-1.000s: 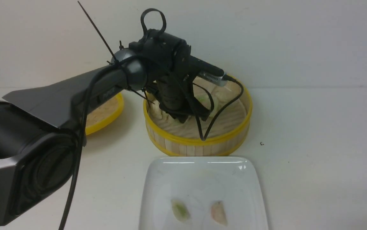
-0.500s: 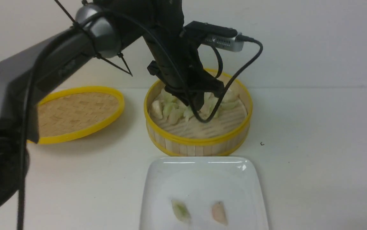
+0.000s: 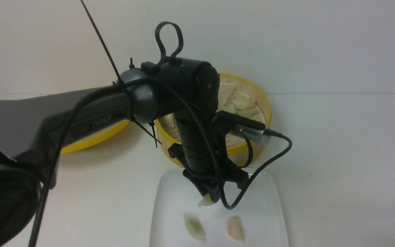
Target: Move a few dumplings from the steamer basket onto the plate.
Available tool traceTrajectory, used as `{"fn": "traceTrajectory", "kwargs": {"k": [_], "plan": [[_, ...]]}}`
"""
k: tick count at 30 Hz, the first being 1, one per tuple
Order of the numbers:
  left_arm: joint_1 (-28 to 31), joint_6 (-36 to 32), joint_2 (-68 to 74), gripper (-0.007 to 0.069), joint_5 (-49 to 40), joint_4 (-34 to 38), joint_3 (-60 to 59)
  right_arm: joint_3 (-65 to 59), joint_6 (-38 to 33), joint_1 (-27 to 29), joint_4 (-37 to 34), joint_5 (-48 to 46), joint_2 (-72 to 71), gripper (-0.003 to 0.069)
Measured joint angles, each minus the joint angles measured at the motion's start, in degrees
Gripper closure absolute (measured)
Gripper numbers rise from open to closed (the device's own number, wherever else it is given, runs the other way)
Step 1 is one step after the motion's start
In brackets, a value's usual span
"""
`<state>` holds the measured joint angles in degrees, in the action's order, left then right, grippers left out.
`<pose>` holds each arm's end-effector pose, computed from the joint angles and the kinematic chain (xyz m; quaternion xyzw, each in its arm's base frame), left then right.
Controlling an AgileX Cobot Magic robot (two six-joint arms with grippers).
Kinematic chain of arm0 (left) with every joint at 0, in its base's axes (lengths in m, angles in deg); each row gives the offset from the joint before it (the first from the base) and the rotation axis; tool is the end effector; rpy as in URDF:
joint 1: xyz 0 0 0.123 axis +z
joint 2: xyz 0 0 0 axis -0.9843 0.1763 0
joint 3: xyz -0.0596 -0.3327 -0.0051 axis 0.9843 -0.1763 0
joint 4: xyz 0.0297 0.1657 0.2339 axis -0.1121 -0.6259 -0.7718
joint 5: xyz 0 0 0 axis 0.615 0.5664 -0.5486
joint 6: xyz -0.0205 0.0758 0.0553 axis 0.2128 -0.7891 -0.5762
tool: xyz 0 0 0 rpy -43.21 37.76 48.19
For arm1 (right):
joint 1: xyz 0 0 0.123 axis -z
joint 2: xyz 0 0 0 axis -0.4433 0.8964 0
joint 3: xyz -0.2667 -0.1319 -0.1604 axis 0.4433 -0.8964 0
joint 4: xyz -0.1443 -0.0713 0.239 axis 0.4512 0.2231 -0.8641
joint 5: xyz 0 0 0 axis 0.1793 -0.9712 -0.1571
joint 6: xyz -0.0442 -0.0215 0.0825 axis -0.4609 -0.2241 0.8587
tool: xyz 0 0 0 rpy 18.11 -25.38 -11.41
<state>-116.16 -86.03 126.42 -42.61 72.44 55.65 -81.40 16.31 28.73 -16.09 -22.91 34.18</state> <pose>0.3745 -0.2994 0.2223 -0.2899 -0.9510 0.1073 0.0027 0.0402 -0.0030 0.1703 0.0141 0.8069 -0.0233 0.5900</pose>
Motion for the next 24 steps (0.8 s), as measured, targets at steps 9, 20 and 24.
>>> {"fn": "traceTrajectory", "kwargs": {"k": [9, 20, 24], "plan": [[0.0, 2.4, 0.3, 0.0249, -2.2, 0.5, 4.1, 0.0, 0.0, 0.0, 0.0, 0.0, 0.0, 0.0673], [0.0, 3.2, -25.8, 0.063, 6.1, 0.6, -1.3, 0.0, 0.0, 0.0, 0.0, 0.0, 0.0, 0.0673], [0.0, 3.2, -37.4, 0.0631, 15.0, 0.8, -10.4, 0.0, 0.0, 0.0, 0.0, 0.0, 0.0, 0.0673]]}}
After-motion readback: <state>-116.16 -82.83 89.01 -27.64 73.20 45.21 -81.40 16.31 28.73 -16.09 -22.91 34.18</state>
